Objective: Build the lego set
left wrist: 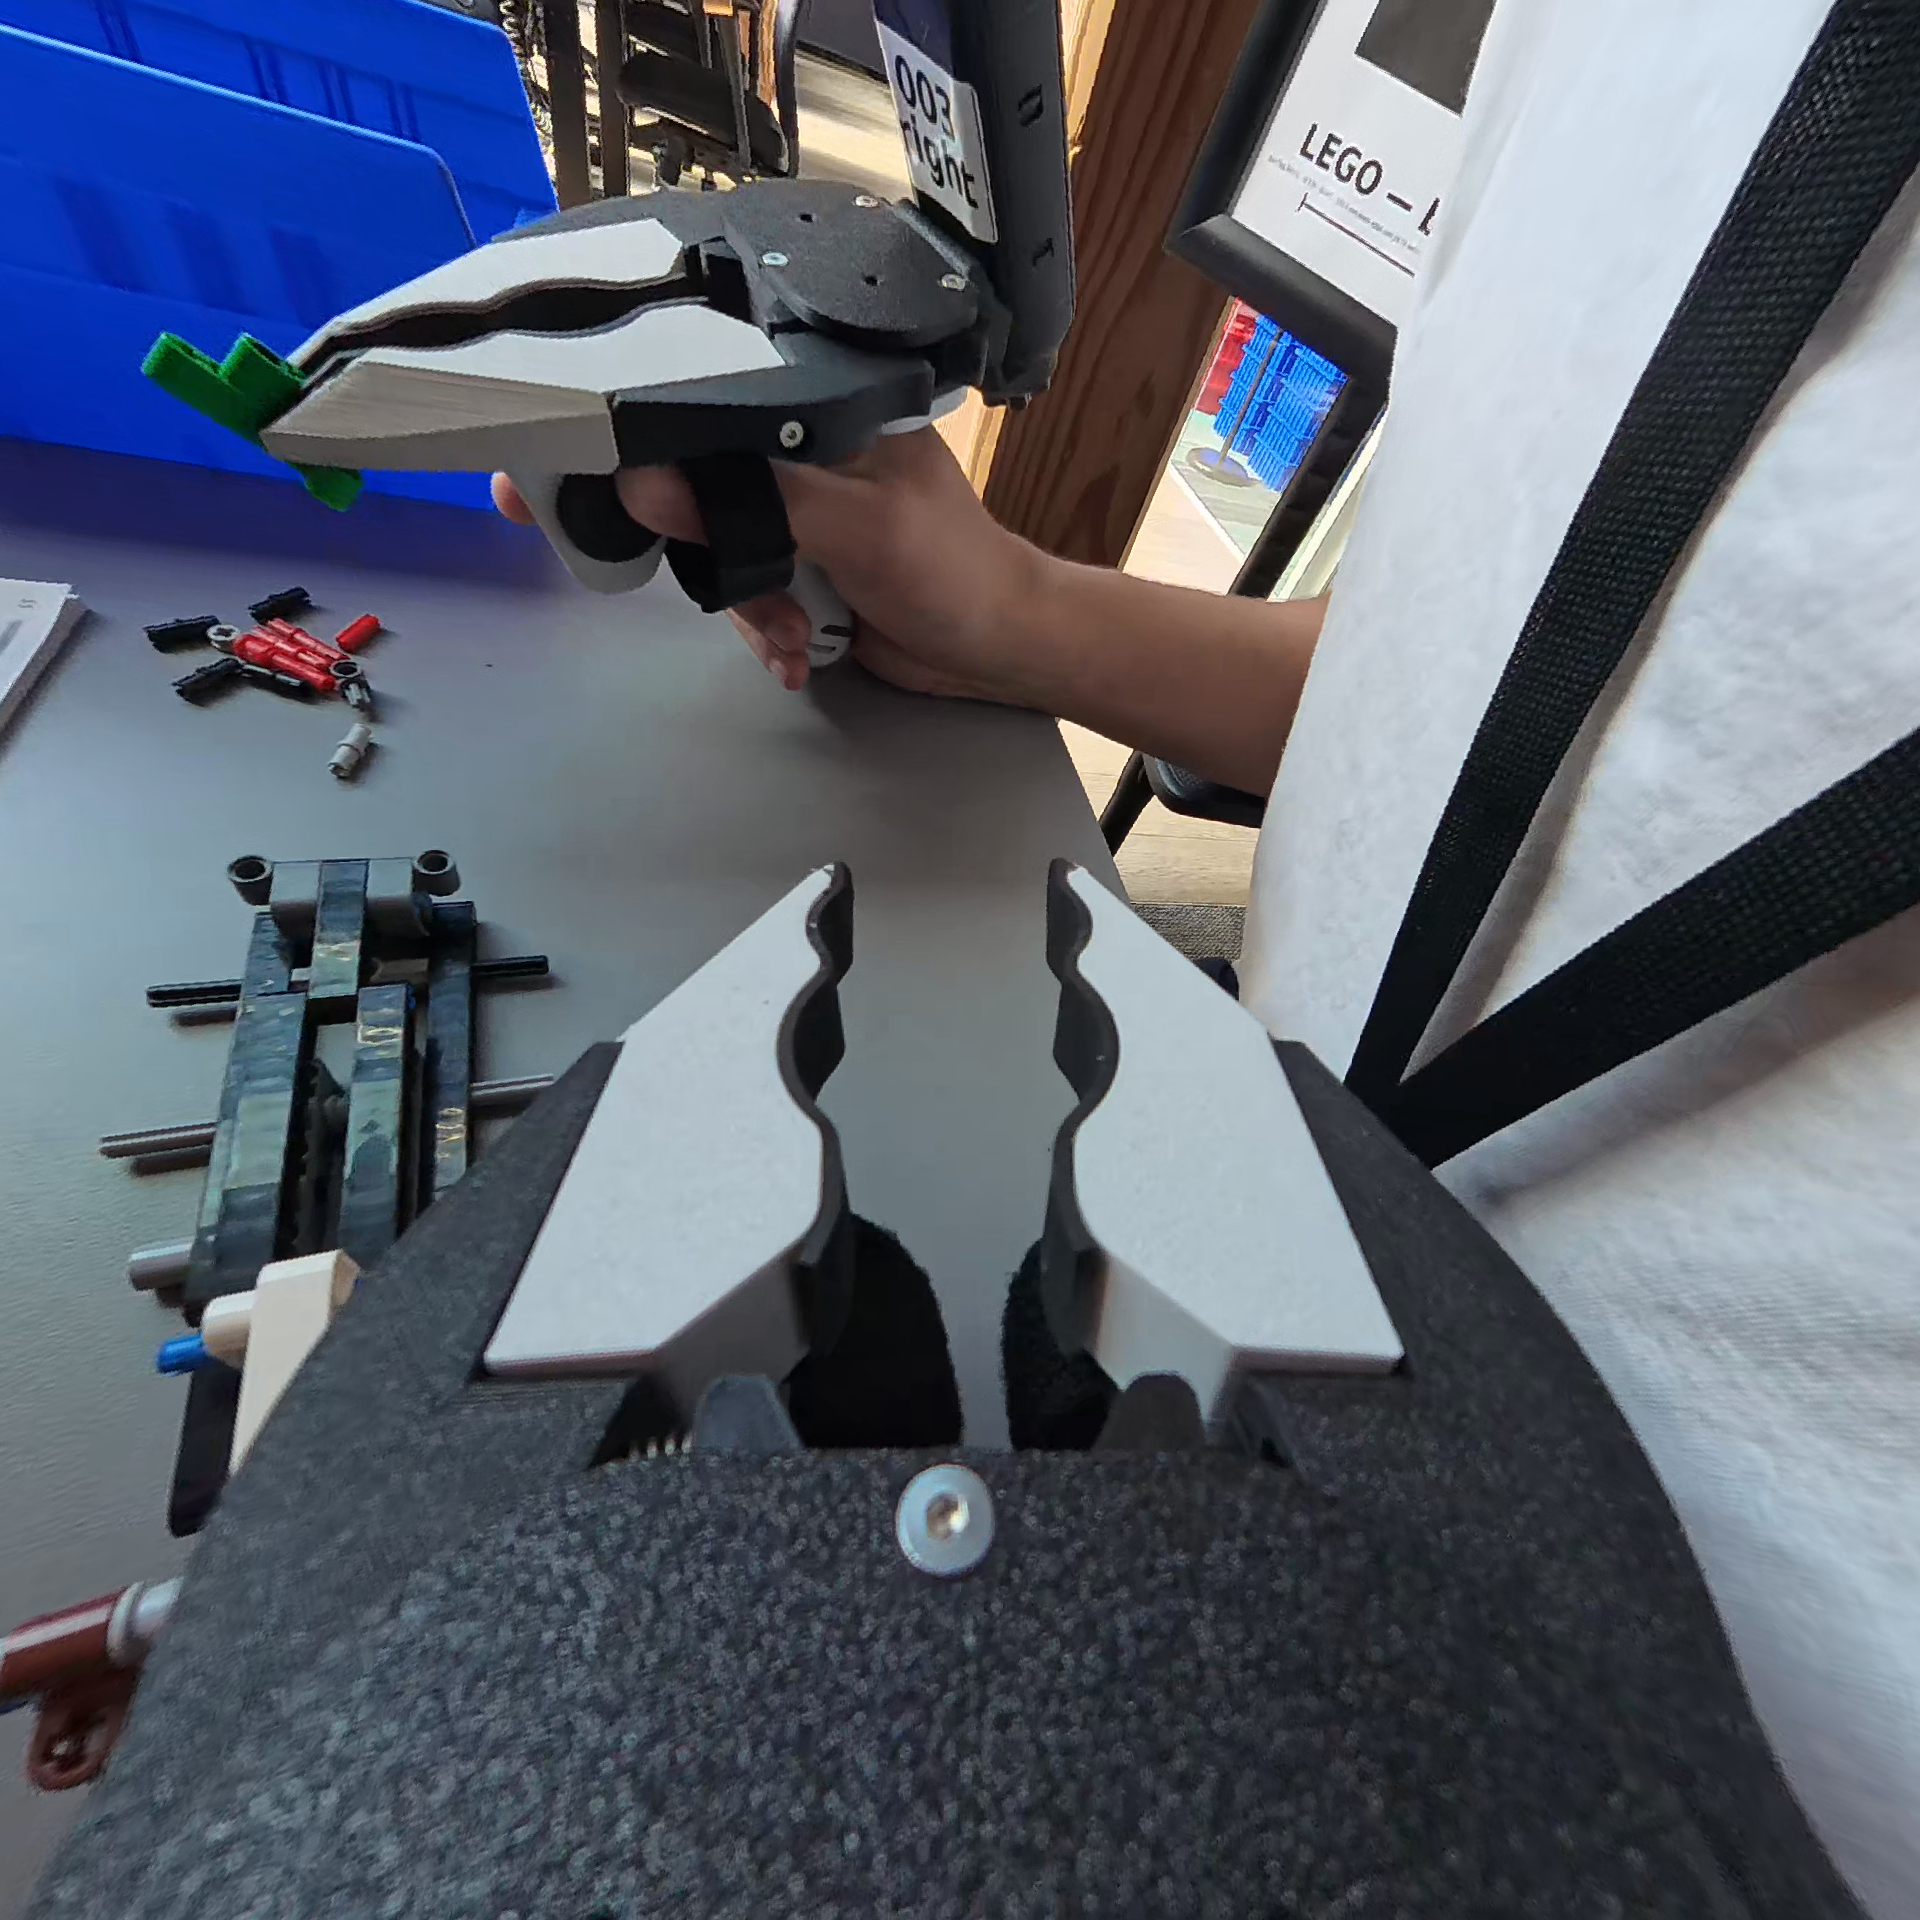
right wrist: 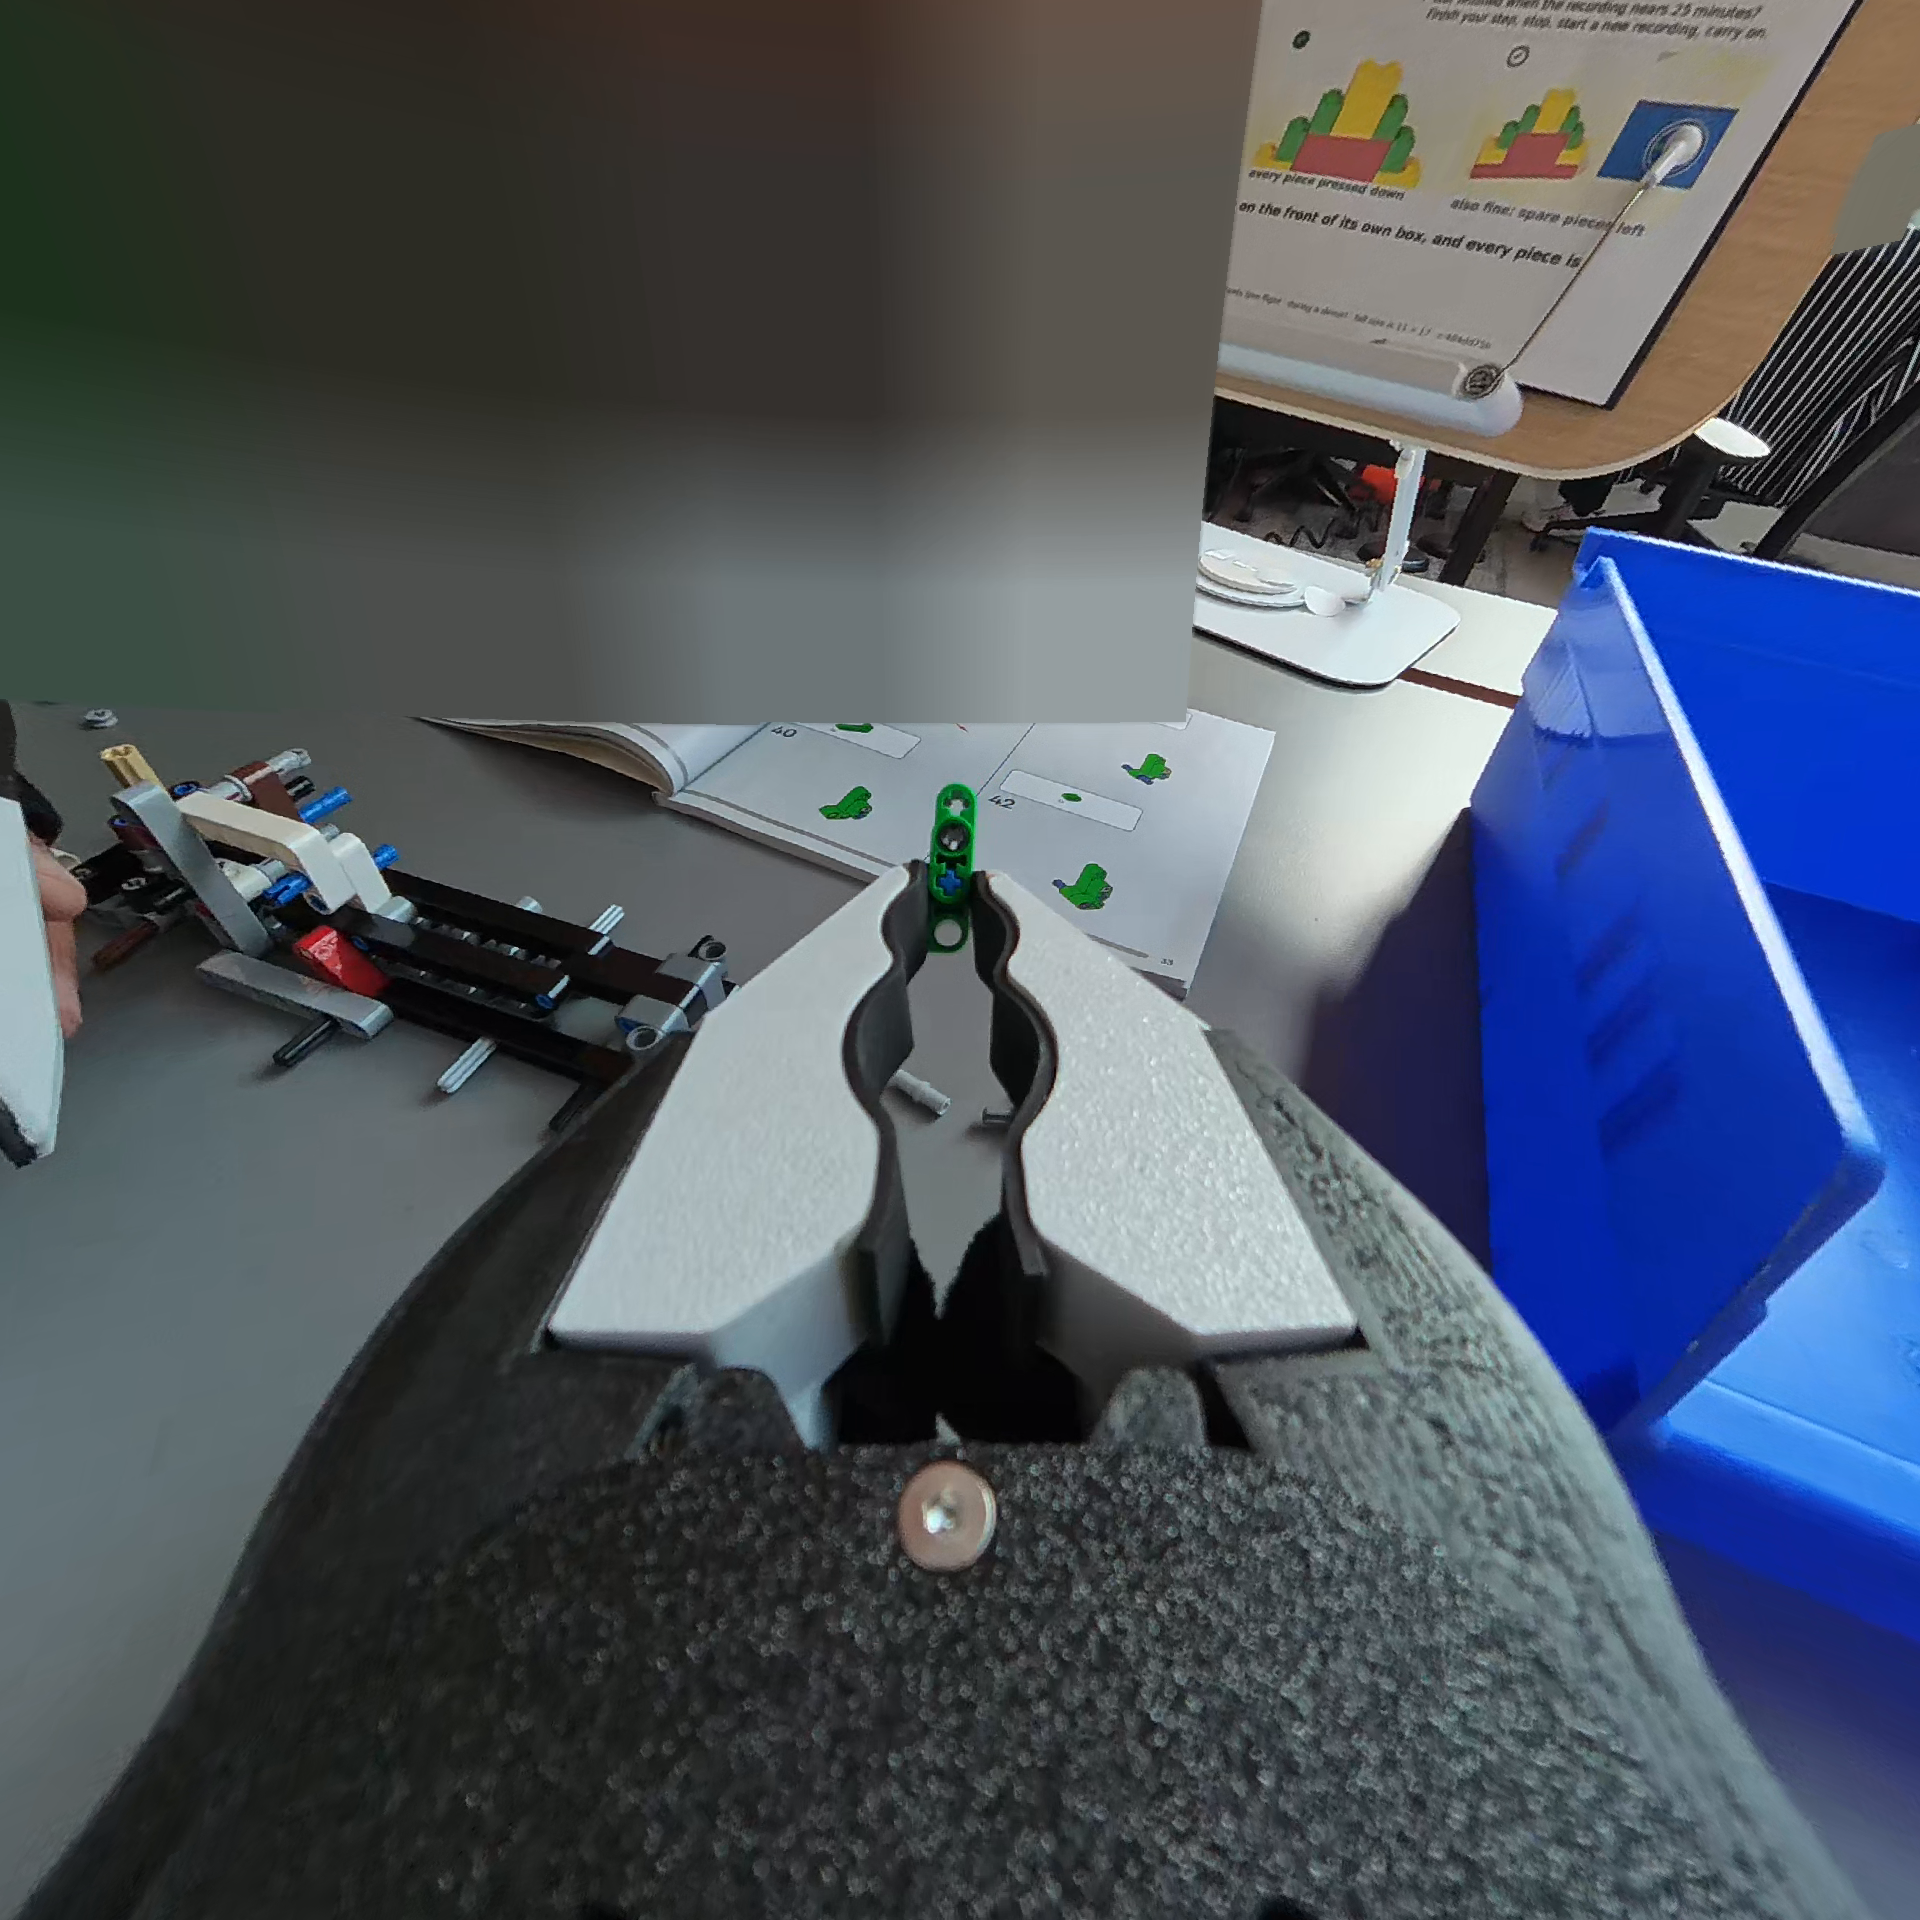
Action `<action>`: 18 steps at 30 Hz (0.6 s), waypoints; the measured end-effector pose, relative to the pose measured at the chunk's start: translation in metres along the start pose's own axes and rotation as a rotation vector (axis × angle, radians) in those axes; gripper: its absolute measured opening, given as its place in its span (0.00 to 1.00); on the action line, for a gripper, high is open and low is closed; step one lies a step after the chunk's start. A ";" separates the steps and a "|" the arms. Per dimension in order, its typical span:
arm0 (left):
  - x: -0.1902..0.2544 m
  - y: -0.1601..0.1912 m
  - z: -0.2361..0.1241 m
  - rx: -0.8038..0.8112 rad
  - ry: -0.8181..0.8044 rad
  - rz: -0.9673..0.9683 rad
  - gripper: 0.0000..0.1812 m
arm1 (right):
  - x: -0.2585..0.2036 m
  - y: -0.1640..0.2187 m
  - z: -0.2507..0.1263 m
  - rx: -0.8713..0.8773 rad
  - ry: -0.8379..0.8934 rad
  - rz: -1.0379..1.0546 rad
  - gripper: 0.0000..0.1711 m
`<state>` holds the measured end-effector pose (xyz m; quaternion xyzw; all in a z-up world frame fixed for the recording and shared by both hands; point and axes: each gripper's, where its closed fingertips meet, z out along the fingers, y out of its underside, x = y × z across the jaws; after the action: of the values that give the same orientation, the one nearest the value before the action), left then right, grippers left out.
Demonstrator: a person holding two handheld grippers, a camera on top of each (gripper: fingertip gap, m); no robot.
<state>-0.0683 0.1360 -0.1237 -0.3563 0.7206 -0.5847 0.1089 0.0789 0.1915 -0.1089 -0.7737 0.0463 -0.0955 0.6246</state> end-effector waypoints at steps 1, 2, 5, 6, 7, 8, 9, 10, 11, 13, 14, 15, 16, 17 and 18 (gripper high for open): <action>0.000 0.000 0.000 -0.003 0.002 -0.003 0.20 | 0.000 0.001 0.000 -0.003 -0.005 0.009 0.04; 0.000 0.001 0.000 -0.006 0.004 -0.005 0.20 | 0.000 0.000 0.000 -0.001 -0.008 0.014 0.04; 0.001 0.002 0.000 -0.010 0.002 0.001 0.20 | 0.000 0.000 0.000 0.002 -0.011 0.022 0.04; 0.001 0.002 0.000 -0.012 -0.001 0.007 0.20 | 0.000 0.000 0.000 0.000 -0.013 0.021 0.04; 0.001 0.003 0.000 -0.016 -0.005 0.015 0.20 | -0.001 0.001 0.000 -0.003 -0.012 0.019 0.04; 0.002 0.003 0.001 -0.020 -0.010 0.025 0.20 | -0.001 0.001 0.000 -0.005 -0.011 0.017 0.04; 0.002 0.004 0.001 -0.024 -0.017 0.038 0.20 | -0.001 0.002 0.000 -0.010 -0.011 0.016 0.04; 0.003 0.005 0.001 -0.030 -0.026 0.053 0.20 | -0.002 0.002 -0.001 -0.015 -0.012 0.016 0.04; 0.003 0.006 0.002 -0.039 -0.034 0.070 0.20 | -0.004 0.003 -0.001 -0.024 -0.026 0.024 0.04; 0.004 0.008 0.003 -0.048 -0.059 0.105 0.20 | -0.019 0.009 -0.003 -0.085 -0.118 0.077 0.04; 0.003 0.008 0.002 -0.046 -0.073 0.119 0.19 | -0.028 0.011 -0.006 -0.113 -0.153 0.088 0.04; 0.003 0.007 0.001 -0.038 -0.086 0.130 0.18 | -0.039 0.016 -0.010 -0.175 -0.204 0.090 0.04; 0.002 0.005 -0.001 -0.026 -0.106 0.132 0.17 | -0.051 0.028 -0.014 -0.288 -0.265 0.091 0.04; 0.001 0.002 -0.004 -0.015 -0.127 0.119 0.16 | -0.059 0.040 -0.020 -0.408 -0.299 0.081 0.04; 0.001 -0.001 -0.008 -0.009 -0.145 0.087 0.15 | -0.063 0.049 -0.026 -0.492 -0.304 0.056 0.04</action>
<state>-0.0730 0.1415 -0.1205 -0.3665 0.7283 -0.5489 0.1844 0.0145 0.1676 -0.1574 -0.9058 -0.0047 0.0529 0.4203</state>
